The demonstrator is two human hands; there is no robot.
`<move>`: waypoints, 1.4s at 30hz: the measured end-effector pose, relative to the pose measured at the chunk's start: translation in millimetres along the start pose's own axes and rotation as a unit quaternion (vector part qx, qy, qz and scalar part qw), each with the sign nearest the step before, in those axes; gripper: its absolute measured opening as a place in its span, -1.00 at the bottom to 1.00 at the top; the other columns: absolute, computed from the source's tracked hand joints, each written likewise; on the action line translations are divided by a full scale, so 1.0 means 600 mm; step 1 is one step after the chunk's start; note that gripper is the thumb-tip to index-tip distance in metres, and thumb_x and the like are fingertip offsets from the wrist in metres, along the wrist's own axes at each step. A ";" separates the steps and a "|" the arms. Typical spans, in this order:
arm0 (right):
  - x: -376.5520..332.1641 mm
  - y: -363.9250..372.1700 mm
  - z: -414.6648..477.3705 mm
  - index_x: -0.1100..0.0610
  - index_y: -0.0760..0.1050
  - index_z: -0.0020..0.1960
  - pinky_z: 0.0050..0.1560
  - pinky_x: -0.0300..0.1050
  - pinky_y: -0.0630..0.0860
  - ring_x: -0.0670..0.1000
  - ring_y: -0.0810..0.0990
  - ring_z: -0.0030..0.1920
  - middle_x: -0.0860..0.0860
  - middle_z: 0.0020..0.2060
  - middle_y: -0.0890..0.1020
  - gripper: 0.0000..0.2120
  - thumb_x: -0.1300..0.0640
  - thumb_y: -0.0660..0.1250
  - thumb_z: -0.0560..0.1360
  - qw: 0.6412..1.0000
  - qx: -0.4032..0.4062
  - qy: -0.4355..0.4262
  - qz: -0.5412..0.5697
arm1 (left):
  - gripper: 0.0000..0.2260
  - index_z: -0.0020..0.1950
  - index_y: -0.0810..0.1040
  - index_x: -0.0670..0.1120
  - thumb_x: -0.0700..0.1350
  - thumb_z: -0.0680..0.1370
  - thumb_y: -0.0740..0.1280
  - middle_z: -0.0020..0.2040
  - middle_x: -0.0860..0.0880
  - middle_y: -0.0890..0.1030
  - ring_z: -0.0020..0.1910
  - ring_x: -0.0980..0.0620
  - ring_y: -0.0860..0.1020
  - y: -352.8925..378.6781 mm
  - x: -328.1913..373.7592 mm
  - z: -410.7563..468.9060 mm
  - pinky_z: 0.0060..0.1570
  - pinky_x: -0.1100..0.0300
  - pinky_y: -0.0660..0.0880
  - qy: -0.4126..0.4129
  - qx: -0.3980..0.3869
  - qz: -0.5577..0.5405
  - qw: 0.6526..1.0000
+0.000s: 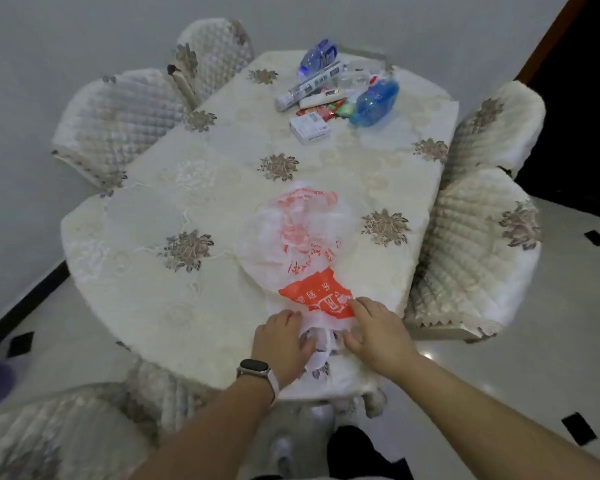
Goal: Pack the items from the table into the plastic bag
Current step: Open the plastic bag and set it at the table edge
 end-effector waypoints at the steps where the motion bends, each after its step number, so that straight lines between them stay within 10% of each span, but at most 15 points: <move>1: 0.009 0.014 0.012 0.10 0.39 0.38 0.10 0.02 0.51 0.08 0.51 0.18 0.01 0.23 0.52 -0.42 -0.17 0.28 0.46 1.000 -0.018 -0.002 0.017 | -0.62 0.16 0.50 0.00 0.18 0.51 0.11 0.08 0.02 0.55 0.06 -0.06 0.51 -0.001 0.000 0.004 -0.07 0.08 0.45 -0.009 0.004 -0.004 1.000; 11: 0.032 0.042 0.097 0.15 0.59 0.07 -0.06 0.03 0.53 0.15 0.54 0.02 0.07 0.11 0.57 -0.70 0.01 0.30 0.43 0.991 -0.064 -0.074 0.091 | -0.78 -0.05 0.54 -0.05 0.01 0.49 0.16 -0.15 -0.02 0.60 -0.18 -0.06 0.53 -0.045 -0.001 0.017 -0.22 0.10 0.44 -0.117 0.046 -0.096 0.987; 17: 0.034 -0.044 0.138 0.11 0.51 -0.01 -0.20 -0.06 0.46 0.00 0.54 -0.18 -0.03 -0.16 0.58 -0.88 0.14 0.20 0.60 0.937 -0.033 0.041 0.346 | -0.95 -0.03 0.45 -0.03 -0.17 0.59 0.23 -0.40 0.10 0.39 -0.47 0.04 0.36 -0.155 -0.005 0.017 -0.49 0.17 0.16 -0.160 0.143 -0.135 0.967; 20: 0.020 -0.106 0.153 0.11 0.46 -0.07 -0.41 -0.29 0.39 -0.10 0.52 -0.35 -0.03 -0.30 0.55 -0.89 0.16 0.20 0.60 0.901 -0.010 0.065 0.428 | -0.96 0.00 0.44 0.08 -0.03 0.59 0.29 -0.38 0.10 0.47 -0.42 -0.03 0.48 -0.219 0.005 0.026 -0.50 0.19 0.25 -0.135 0.171 -0.137 0.966; 24: 0.006 -0.178 0.182 0.06 0.46 -0.10 -0.37 -0.19 0.38 -0.09 0.46 -0.43 -0.02 -0.35 0.51 -0.88 0.22 0.23 0.58 0.865 0.031 0.069 0.497 | -0.48 0.23 0.52 0.13 0.41 0.40 0.29 -0.18 0.03 0.66 -0.23 -0.04 0.62 -0.295 0.013 0.040 -0.37 0.18 0.42 -0.109 0.151 -0.034 0.982; 28: -0.024 -0.236 0.200 0.03 0.49 -0.10 -0.43 -0.11 0.50 0.02 0.48 -0.44 -0.02 -0.37 0.51 -0.92 0.16 0.31 0.57 0.846 0.016 0.042 0.532 | -0.56 -0.10 0.61 0.03 0.31 0.47 0.10 -0.25 -0.03 0.64 -0.23 -0.11 0.61 -0.362 0.008 0.053 -0.35 0.13 0.41 -0.088 0.176 0.026 0.980; 34: -0.054 -0.300 0.205 -0.05 0.53 0.03 -0.14 -0.05 0.53 -0.02 0.58 -0.15 -0.09 -0.15 0.60 -0.63 -0.28 0.40 0.40 0.985 -0.044 -0.078 0.148 | -0.85 -0.24 0.40 -0.08 -0.27 0.50 0.26 -0.34 0.02 0.47 -0.34 0.00 0.43 -0.457 -0.048 0.045 -0.37 0.10 0.31 -0.097 0.262 -0.175 0.944; 42: 0.014 -0.321 0.214 0.02 0.50 0.00 -0.21 -0.02 0.46 0.09 0.52 -0.04 -0.01 -0.06 0.46 -0.89 0.06 0.26 0.51 0.998 0.013 -0.061 -0.022 | -0.86 -0.12 0.47 0.06 -0.13 0.48 0.41 -0.35 -0.02 0.54 -0.34 -0.03 0.50 -0.483 -0.071 0.057 -0.33 0.12 0.39 -0.094 0.224 -0.230 0.943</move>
Point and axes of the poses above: each hand's wrist, its own z-axis towards the middle knuckle, its own y-axis out of the palm, x = y × z, the point moved 10 cm from there along z, towards the middle knuckle
